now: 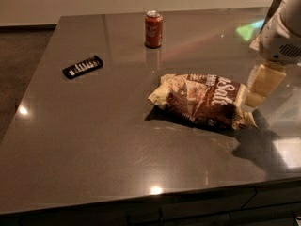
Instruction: Move brown chip bag near rxbar chocolate
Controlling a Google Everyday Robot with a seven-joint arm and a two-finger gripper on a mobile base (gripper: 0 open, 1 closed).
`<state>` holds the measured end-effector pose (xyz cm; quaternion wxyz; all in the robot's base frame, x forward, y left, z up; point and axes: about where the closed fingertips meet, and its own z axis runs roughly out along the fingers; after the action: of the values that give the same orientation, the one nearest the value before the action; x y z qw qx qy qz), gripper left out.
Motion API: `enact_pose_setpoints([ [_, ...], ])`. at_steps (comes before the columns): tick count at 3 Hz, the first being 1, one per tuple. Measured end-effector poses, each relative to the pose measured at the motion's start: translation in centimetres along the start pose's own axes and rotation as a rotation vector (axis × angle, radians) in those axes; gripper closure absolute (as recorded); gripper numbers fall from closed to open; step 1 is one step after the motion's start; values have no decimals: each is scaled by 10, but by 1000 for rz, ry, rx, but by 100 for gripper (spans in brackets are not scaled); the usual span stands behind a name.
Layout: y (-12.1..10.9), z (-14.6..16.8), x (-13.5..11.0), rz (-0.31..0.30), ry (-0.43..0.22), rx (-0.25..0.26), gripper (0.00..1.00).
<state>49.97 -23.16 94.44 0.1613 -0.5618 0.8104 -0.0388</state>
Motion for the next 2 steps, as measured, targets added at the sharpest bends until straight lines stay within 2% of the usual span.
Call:
enact_pose_setpoints([
  [1,-17,32,1,50,14,-36,0],
  [2,-21,54,5,92,38,-76,0],
])
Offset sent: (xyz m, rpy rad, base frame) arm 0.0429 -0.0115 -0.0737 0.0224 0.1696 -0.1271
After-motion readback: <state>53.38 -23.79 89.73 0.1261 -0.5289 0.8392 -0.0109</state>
